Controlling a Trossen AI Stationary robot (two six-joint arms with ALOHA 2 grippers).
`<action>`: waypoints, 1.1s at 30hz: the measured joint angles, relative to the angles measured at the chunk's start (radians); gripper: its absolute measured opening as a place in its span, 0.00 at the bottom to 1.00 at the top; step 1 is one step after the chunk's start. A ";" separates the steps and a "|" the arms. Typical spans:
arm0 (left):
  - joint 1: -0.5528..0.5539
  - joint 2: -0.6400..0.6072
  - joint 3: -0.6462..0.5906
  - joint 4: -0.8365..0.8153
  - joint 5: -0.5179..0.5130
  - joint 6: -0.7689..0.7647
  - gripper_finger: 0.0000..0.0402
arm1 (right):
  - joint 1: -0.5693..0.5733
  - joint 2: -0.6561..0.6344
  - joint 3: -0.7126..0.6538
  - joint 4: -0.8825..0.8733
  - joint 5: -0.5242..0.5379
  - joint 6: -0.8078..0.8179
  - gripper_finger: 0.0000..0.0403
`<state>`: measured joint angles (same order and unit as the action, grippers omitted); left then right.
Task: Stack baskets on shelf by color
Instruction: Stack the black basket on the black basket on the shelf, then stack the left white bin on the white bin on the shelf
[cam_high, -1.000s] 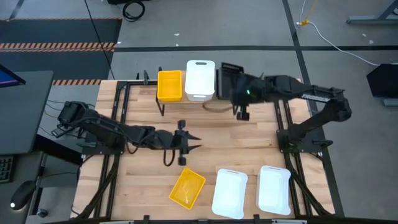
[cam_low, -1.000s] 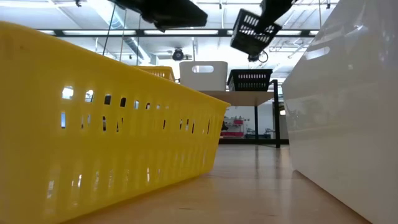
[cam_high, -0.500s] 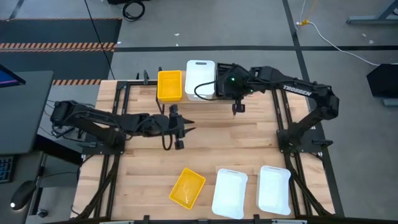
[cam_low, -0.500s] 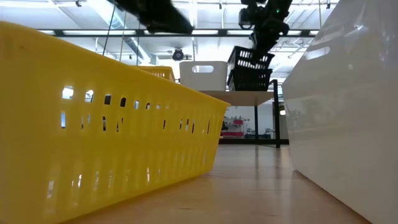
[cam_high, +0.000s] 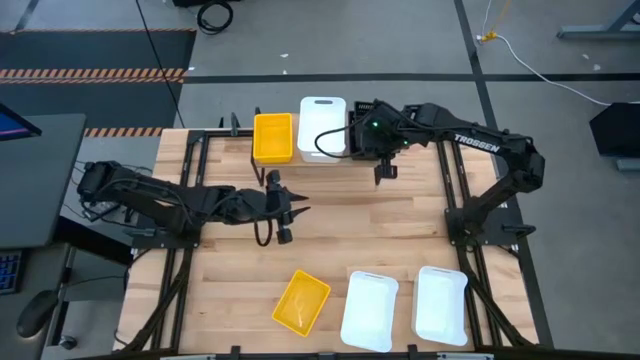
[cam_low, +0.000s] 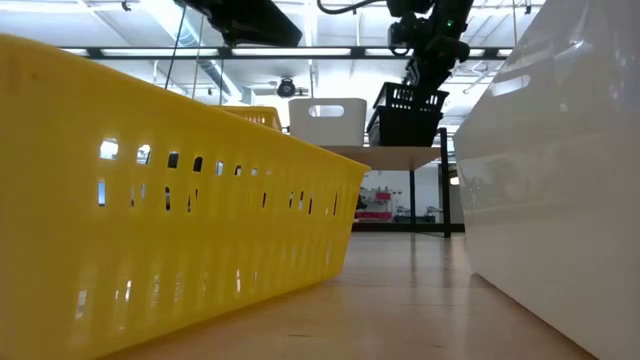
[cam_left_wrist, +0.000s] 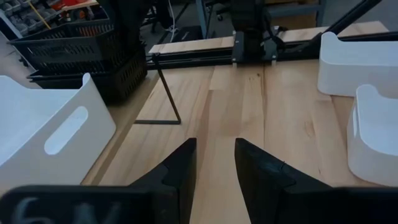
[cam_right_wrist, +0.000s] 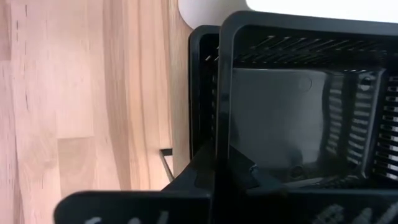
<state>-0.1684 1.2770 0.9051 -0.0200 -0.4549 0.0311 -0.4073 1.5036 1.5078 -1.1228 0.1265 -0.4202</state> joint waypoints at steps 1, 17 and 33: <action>0.000 0.000 0.000 0.001 0.000 0.000 0.29 | 0.003 0.000 0.000 0.000 0.002 0.000 0.03; 0.000 0.000 0.000 0.010 -0.001 -0.002 0.29 | 0.030 -0.008 0.000 0.047 0.010 0.007 0.24; -0.010 0.000 -0.001 0.004 0.006 -0.019 0.29 | 0.467 -0.019 0.168 -0.283 0.001 0.482 0.29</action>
<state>-0.1782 1.2774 0.9045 -0.0162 -0.4492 0.0118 0.0601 1.4849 1.6755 -1.4063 0.1279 0.0614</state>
